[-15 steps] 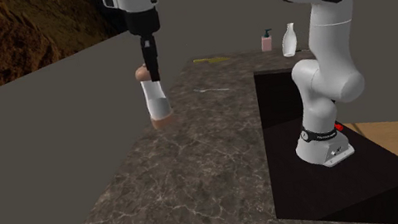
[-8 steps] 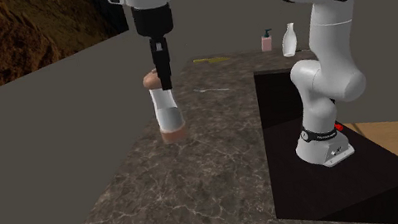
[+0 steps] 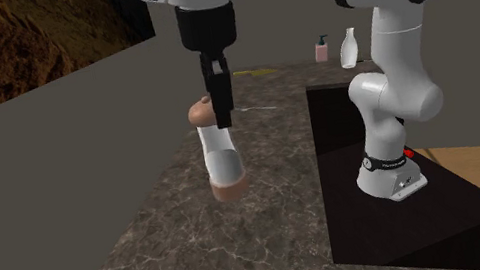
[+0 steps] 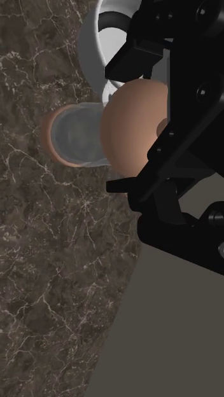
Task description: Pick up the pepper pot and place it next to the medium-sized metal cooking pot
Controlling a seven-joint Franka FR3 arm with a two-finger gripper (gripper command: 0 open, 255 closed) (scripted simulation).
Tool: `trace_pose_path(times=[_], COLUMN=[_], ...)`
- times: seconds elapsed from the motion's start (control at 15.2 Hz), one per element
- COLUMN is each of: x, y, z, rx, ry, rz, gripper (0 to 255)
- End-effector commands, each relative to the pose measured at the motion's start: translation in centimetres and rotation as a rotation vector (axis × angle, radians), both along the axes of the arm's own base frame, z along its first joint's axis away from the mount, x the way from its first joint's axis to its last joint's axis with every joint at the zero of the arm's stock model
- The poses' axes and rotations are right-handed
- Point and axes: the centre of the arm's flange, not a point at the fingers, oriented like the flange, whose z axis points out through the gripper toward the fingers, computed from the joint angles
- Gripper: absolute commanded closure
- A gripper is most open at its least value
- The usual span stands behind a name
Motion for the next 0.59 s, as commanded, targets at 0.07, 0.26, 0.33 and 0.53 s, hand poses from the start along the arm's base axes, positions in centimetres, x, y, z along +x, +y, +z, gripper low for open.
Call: trace_pose_path(times=[0.07, 0.26, 0.33, 0.53], x=[-0.9, -1.7, -2.0, -2.7], y=[3.9, 7.8, 9.1, 13.0], z=[-0.1, -0.1, -0.1, -0.1], rx=[0.0, 0.0, 0.0, 0.0], ry=[-0.001, -0.001, -0.001, -0.001], rz=[-0.002, -0.002, -0.002, -0.002], gripper=[255, 255, 255, 255])
